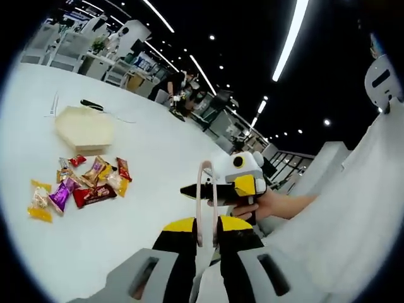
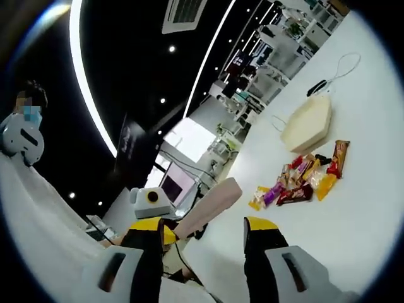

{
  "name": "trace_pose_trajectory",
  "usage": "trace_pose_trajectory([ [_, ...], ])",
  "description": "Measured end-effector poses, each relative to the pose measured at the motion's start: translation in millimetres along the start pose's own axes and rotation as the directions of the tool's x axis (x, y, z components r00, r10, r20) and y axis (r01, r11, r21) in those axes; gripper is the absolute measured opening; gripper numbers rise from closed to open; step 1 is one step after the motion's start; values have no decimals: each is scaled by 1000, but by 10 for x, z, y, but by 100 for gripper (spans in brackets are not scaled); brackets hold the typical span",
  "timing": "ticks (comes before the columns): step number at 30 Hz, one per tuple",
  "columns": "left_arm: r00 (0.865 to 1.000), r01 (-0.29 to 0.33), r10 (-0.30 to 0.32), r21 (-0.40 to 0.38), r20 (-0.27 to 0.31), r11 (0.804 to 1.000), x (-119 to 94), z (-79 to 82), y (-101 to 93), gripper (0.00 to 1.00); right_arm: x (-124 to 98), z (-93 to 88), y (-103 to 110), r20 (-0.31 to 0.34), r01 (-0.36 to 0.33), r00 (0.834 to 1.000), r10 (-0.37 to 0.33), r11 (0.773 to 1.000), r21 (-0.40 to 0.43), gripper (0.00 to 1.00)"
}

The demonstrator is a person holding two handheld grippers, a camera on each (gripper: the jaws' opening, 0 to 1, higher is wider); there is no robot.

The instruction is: Place the target food into the container with the food tongs after gripping and lifting it, then release it inside without dropping or visibly crushing the food.

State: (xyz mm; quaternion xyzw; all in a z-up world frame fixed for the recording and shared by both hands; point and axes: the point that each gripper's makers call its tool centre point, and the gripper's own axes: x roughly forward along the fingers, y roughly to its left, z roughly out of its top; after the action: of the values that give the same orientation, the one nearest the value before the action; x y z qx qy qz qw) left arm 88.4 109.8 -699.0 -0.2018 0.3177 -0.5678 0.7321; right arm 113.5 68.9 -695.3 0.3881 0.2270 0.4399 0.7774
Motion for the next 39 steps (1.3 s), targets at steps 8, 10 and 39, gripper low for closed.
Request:
trace_pose_trajectory([
  [8,999,39,-38,-37,16,999,-5,33,-60,10,12,9,94,-2,-43,999,43,999,24,38],
  [10,999,47,-46,-41,19,998,-7,45,-72,10,10,30,96,5,-39,999,39,999,17,39],
  [39,980,150,-131,-128,150,980,155,235,-210,30,-82,163,353,67,-142,988,138,987,68,21],
])
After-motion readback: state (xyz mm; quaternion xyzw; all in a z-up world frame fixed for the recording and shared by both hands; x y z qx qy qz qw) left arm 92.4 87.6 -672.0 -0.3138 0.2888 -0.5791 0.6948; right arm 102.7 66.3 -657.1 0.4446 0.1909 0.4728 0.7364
